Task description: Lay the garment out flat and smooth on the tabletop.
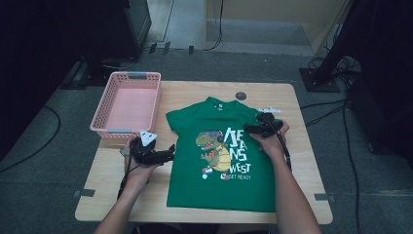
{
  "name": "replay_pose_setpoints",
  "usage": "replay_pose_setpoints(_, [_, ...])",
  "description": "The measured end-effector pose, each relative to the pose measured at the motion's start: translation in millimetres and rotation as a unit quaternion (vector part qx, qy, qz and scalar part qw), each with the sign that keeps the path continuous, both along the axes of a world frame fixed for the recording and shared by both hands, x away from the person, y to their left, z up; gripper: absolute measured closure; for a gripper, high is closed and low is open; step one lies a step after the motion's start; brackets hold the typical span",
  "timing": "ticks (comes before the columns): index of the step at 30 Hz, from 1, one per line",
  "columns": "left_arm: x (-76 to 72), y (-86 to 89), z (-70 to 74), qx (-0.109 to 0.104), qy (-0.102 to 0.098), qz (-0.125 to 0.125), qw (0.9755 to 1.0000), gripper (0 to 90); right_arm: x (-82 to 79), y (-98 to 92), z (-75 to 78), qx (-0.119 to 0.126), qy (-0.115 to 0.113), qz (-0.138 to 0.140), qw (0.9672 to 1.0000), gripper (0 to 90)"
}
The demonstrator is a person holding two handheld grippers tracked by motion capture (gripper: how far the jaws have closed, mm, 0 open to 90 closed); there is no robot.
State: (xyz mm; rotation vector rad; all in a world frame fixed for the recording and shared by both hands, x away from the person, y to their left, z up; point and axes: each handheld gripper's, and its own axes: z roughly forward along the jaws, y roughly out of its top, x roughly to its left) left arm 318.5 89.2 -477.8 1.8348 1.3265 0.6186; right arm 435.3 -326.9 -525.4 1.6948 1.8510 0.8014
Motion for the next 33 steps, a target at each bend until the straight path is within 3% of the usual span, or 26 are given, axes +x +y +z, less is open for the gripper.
replay_pose_setpoints(8, [-9.6,22.7,-10.0,0.008,-0.001,0.019,0.9998,0.0,0.0,0.0,0.0,0.0,0.0,0.0,1.0,0.0])
replay_pose_setpoints(17, [-15.9,48.1,-21.1,0.018,0.011,0.04,0.999,0.0,0.0,0.0,0.0,0.0,0.0,0.0,1.0,0.0])
replay_pose_setpoints(22, [-19.7,59.7,-26.9,0.041,0.015,0.052,0.9977,0.0,0.0,0.0,0.0,0.0,0.0,0.0,1.0,0.0])
replay_pose_setpoints(25, [-21.8,66.7,-28.5,0.036,0.023,0.053,0.9977,0.0,0.0,0.0,0.0,0.0,0.0,0.0,1.0,0.0])
replay_pose_setpoints(28, [-23.9,72.8,-30.2,0.054,0.021,0.068,0.996,0.0,0.0,0.0,0.0,0.0,0.0,0.0,1.0,0.0])
replay_pose_setpoints(33, [-27.1,82.9,-34.2,0.059,0.029,0.076,0.995,0.0,0.0,0.0,0.0,0.0,0.0,0.0,1.0,0.0])
